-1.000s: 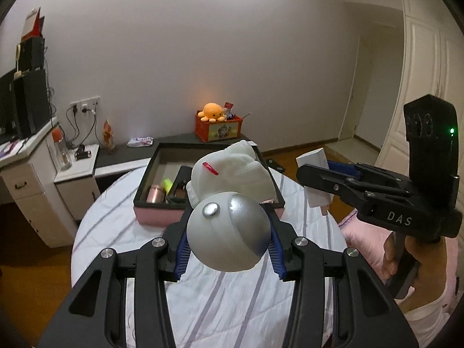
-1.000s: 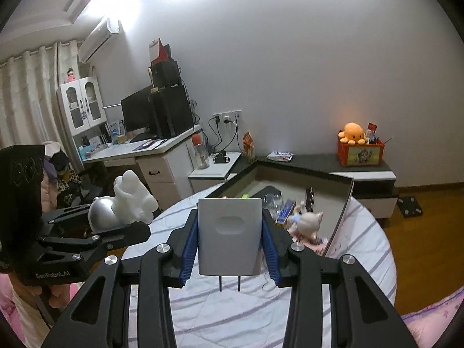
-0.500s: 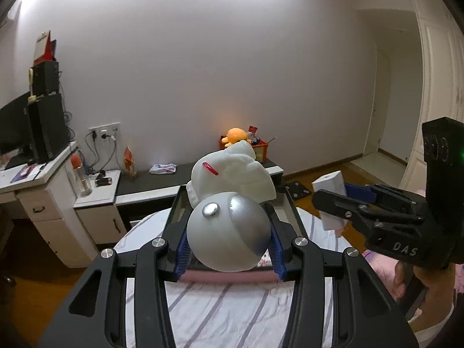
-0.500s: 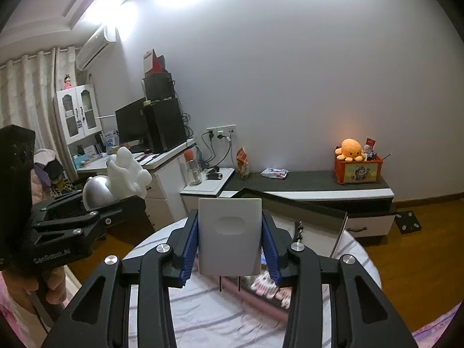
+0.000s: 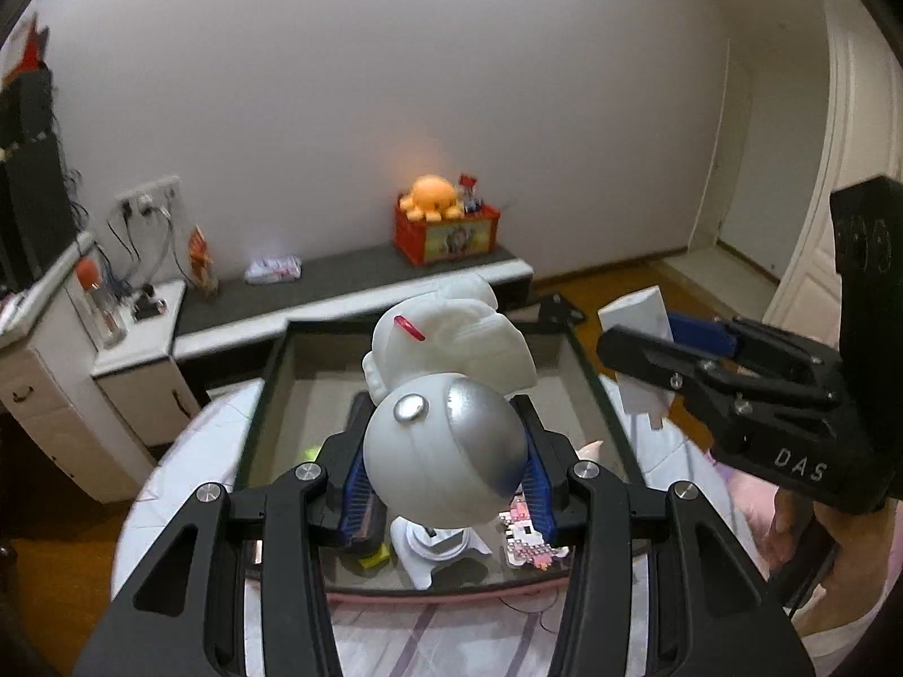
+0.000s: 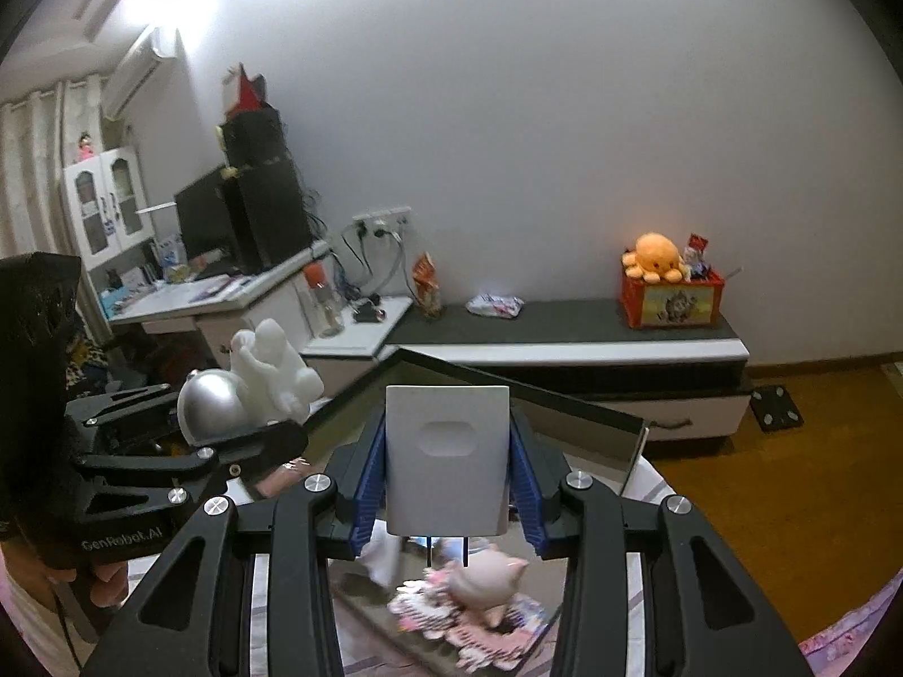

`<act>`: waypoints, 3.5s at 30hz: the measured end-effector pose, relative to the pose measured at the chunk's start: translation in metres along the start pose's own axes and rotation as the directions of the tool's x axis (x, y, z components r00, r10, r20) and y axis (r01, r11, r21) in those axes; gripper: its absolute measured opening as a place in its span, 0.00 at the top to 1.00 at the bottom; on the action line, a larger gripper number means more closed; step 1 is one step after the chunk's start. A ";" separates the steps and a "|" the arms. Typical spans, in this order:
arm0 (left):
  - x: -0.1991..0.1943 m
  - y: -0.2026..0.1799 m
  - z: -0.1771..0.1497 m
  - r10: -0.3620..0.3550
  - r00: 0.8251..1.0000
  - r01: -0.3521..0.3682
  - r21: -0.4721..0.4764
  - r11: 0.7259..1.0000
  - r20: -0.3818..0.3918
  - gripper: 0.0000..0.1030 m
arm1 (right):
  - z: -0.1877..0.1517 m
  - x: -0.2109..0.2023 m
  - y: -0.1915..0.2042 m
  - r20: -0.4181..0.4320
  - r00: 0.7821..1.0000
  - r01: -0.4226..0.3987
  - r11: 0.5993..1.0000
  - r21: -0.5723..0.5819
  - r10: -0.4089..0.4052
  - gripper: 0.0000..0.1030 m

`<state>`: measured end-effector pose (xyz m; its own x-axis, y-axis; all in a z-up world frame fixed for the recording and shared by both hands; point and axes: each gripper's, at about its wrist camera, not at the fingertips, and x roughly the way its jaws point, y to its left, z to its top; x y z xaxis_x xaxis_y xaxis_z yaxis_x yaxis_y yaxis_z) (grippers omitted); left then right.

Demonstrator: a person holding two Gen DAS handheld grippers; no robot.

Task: Organize rigid objects

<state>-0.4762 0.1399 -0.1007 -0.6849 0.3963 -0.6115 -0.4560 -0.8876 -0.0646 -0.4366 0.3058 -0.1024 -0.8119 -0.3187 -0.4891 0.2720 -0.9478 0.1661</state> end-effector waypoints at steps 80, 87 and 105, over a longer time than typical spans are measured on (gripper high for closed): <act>-0.392 -0.068 -0.140 0.455 0.742 -0.415 -0.197 0.888 0.493 0.00 | -0.060 -0.293 0.194 0.407 0.895 0.244 0.964 -0.101 -0.184 0.00; -0.417 -0.083 -0.150 0.469 0.707 -0.437 -0.193 0.878 0.530 0.00 | -0.066 -0.315 0.217 0.449 0.874 0.265 0.957 -0.113 -0.189 0.00; -0.452 -0.097 -0.167 0.467 0.664 -0.430 -0.212 0.878 0.585 0.00 | -0.077 -0.345 0.241 0.510 0.846 0.251 0.960 -0.124 -0.155 0.00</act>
<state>-0.0275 0.0079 0.0504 -0.9996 -0.0139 0.0254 0.0149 -0.9991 0.0385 -0.0509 0.1876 0.0401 -0.9926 -0.1216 -0.0034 0.1216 -0.9902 -0.0694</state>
